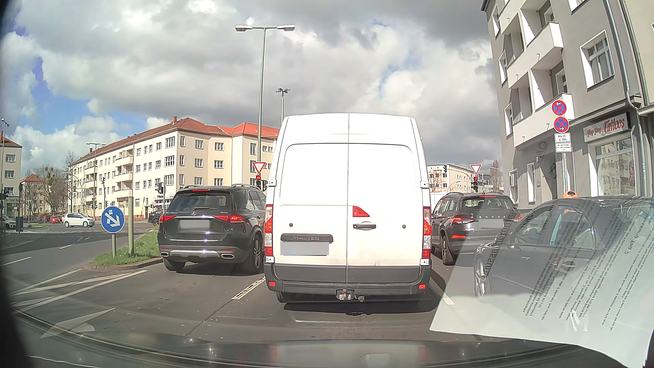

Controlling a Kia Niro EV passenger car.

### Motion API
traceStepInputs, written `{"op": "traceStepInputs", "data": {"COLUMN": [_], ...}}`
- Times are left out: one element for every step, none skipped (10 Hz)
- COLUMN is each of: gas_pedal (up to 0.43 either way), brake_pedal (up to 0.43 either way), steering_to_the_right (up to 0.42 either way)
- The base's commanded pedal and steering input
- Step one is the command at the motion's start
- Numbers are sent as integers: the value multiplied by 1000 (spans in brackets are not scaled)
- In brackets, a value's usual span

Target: Follow the waypoints while adhering to traffic rules and regulations

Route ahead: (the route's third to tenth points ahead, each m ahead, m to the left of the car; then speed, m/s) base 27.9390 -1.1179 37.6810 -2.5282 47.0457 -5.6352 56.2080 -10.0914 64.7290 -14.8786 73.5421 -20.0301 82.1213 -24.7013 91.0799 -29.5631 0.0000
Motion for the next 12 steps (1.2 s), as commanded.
{"op": "traceStepInputs", "data": {"gas_pedal": [0,0,0,0,0,0,0,0,0,0,0,0], "brake_pedal": [390,390,384,390,390,384,390,390,390,390,390,390], "steering_to_the_right": [-14,-14,-14,-14,-14,-14,-14,-14,-14,-14,-14,-14]}}
